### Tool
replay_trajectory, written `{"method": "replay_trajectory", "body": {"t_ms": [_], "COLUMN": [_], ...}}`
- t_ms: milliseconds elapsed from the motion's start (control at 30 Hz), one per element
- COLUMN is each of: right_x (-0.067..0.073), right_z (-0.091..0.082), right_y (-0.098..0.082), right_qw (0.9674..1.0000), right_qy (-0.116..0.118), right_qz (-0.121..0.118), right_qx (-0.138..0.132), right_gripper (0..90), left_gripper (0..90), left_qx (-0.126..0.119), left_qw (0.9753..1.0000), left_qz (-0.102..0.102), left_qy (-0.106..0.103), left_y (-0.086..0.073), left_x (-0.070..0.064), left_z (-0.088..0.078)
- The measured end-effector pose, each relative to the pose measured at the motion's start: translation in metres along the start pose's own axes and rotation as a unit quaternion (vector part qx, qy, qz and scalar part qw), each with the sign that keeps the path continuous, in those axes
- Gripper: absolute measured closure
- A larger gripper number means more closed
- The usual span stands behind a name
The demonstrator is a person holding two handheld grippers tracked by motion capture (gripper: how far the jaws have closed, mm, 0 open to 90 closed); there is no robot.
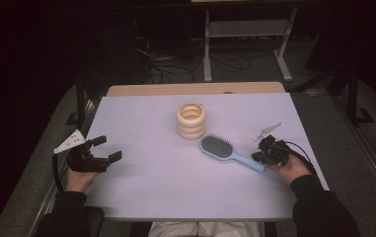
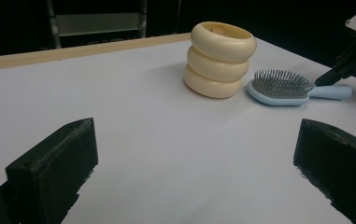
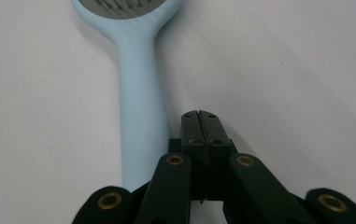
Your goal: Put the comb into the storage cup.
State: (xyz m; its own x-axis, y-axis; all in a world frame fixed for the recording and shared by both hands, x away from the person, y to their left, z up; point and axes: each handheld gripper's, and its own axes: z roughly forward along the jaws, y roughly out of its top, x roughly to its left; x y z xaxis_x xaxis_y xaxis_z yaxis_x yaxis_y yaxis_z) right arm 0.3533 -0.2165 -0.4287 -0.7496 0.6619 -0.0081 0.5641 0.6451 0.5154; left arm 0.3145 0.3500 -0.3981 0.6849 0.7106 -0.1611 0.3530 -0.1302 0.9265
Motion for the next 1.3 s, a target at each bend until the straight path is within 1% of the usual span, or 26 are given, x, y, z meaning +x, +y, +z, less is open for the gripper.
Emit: {"method": "replay_trajectory", "body": {"t_ms": [200, 367, 467, 567, 667, 833, 933, 1000, 1067, 1133, 1200, 1300], "right_x": [0.010, 0.018, 0.022, 0.024, 0.026, 0.028, 0.029, 0.029, 0.029, 0.029, 0.030, 0.029], "right_z": [-0.005, -0.010, -0.014, -0.022, -0.030, -0.045, -0.053, -0.057, -0.060, -0.062, -0.063, -0.062], "right_y": [-0.005, -0.010, -0.012, -0.014, -0.014, -0.009, -0.003, 0.002, 0.007, 0.012, 0.017, 0.025], "right_qw": [1.0000, 0.9999, 0.9999, 0.9998, 0.9997, 0.9991, 0.9988, 0.9988, 0.9989, 0.9990, 0.9990, 0.9990], "right_qy": [0.004, 0.011, 0.009, 0.013, 0.014, 0.020, 0.019, 0.020, 0.021, 0.018, 0.014, 0.015], "right_qz": [-0.004, -0.009, -0.011, -0.006, -0.007, -0.006, -0.007, -0.008, -0.009, -0.012, -0.014, -0.012], "right_qx": [0.003, 0.000, 0.000, -0.014, -0.021, -0.038, -0.044, -0.044, -0.040, -0.038, -0.040, -0.040], "right_gripper": [88.5, 88.1, 87.8, 87.1, 86.9, 83.9, 80.4, 75.8, 68.7, 59.2, 52.2, 42.9], "left_gripper": [0.0, 0.0, 0.0, 0.0, 0.0, 0.0, 0.0, 0.0, 0.0, 0.0, 0.0, 0.0], "left_qx": [0.000, 0.000, 0.001, 0.001, 0.003, 0.004, 0.004, 0.003, 0.003, 0.003, 0.003, 0.002], "left_qw": [1.0000, 1.0000, 1.0000, 1.0000, 1.0000, 1.0000, 1.0000, 1.0000, 1.0000, 1.0000, 1.0000, 1.0000], "left_qz": [0.000, 0.000, -0.002, -0.003, -0.001, -0.002, -0.002, -0.002, -0.002, -0.002, -0.002, -0.002], "left_qy": [-0.001, 0.000, 0.000, 0.001, 0.002, 0.004, 0.004, 0.004, 0.004, 0.004, 0.004, 0.004], "left_y": [0.000, 0.000, 0.000, 0.000, 0.000, 0.000, -0.001, -0.001, -0.001, -0.001, -0.001, -0.001], "left_x": [0.000, 0.000, -0.001, 0.000, 0.000, 0.000, 0.000, 0.000, 0.000, 0.000, 0.000, 0.000], "left_z": [0.001, 0.000, 0.000, 0.000, 0.000, 0.000, 0.000, 0.000, 0.000, 0.000, 0.000, 0.000]}}
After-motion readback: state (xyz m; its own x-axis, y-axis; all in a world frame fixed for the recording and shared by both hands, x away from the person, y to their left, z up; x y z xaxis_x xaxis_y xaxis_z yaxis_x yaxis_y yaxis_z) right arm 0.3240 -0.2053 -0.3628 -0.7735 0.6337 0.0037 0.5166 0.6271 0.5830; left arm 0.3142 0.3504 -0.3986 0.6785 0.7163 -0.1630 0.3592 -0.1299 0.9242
